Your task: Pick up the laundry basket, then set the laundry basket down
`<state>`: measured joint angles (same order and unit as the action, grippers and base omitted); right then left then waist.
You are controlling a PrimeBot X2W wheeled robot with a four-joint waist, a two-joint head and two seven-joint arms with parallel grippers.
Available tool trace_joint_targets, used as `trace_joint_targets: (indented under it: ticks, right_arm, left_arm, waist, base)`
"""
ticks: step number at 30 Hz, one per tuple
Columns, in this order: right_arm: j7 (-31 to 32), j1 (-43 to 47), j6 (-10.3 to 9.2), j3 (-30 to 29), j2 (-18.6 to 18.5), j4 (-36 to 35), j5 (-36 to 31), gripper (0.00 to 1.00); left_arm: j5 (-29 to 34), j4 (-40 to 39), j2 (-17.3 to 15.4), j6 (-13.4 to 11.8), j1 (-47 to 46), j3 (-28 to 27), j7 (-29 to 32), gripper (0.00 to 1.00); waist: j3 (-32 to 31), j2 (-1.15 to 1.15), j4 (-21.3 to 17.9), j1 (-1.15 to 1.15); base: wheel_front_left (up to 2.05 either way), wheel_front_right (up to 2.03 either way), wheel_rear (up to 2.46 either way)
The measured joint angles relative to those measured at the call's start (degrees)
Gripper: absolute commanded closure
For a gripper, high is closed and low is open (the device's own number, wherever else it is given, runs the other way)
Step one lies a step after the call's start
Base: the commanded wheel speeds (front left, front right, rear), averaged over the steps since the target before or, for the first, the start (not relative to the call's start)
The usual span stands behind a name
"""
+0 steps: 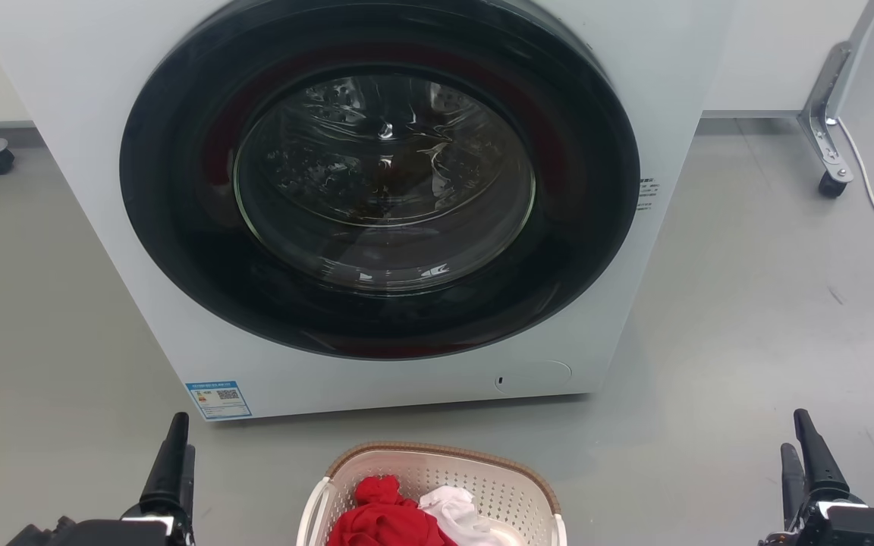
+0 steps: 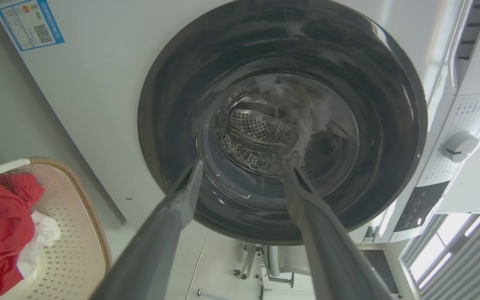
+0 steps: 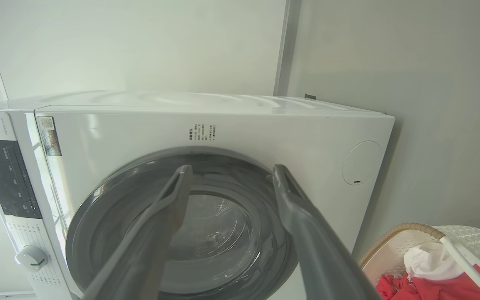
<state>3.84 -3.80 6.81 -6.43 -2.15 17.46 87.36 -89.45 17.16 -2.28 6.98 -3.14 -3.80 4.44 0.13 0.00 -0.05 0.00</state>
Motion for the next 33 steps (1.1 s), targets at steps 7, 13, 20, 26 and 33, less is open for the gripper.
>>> trace_joint_targets:
  ticks: [7,13,20,26,33]
  right_arm:
    - [-2.0,-0.2,0.00,1.3,-1.2,-0.5,-4.9,0.00]
    - [-3.3,-0.5,-0.81,3.3,-2.5,-1.3,-11.5,0.00]
    - [-4.8,-1.5,-1.85,6.1,-4.1,-2.3,-19.6,0.00]
    - [-6.0,-1.7,-2.80,8.9,-5.9,-3.3,-26.9,0.00]
    - [-7.5,-2.2,-3.90,11.8,-7.7,-3.9,-35.0,0.00]
  left_arm:
    - [3.7,-0.9,-0.9,0.0,-0.5,1.3,-2.1,0.00]
    - [9.4,-1.6,-2.3,0.0,-1.2,3.0,-3.7,0.00]
    - [16.5,-2.8,-3.8,-1.0,-1.5,5.2,-5.4,0.00]
    - [23.7,-3.7,-5.6,-2.0,-2.0,7.6,-6.6,0.00]
    - [31.9,-4.9,-7.2,-4.2,-2.2,10.3,-8.2,0.00]
  waist:
    - [0.0,0.00,0.0,0.00]
    - [-0.1,0.00,0.0,0.00]
    - [-0.1,0.00,0.0,0.00]
    - [-0.2,0.00,0.0,0.00]
    - [-0.3,0.00,0.0,0.00]
  base:
    - [0.00,0.00,0.00]
    - [0.00,0.00,0.00]
    - [0.00,0.00,0.00]
    - [0.00,0.00,0.00]
    - [0.00,0.00,0.00]
